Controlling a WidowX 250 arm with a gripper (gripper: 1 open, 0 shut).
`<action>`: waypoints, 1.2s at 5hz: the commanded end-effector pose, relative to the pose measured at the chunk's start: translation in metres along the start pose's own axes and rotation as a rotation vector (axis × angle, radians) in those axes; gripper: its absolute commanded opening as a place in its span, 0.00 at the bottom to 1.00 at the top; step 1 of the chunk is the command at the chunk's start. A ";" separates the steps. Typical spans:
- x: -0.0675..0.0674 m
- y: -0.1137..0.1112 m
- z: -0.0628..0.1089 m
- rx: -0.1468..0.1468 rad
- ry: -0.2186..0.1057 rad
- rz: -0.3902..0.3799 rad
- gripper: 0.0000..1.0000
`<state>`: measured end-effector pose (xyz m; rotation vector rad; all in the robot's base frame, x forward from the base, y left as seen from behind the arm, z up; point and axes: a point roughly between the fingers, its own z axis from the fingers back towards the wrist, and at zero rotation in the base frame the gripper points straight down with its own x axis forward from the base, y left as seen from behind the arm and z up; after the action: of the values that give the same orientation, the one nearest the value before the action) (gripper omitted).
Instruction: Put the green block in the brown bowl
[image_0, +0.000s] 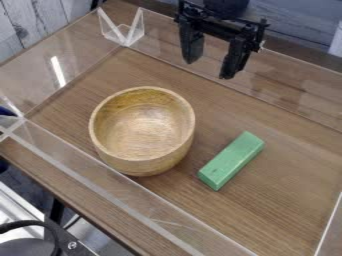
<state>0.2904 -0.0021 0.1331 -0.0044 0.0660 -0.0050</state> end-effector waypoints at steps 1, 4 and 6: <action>0.001 -0.013 -0.002 -0.006 -0.012 -0.045 1.00; -0.045 -0.045 -0.031 -0.057 0.043 -0.272 1.00; -0.039 -0.054 -0.049 -0.105 0.066 -0.304 1.00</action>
<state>0.2421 -0.0544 0.0785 -0.1195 0.1703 -0.2951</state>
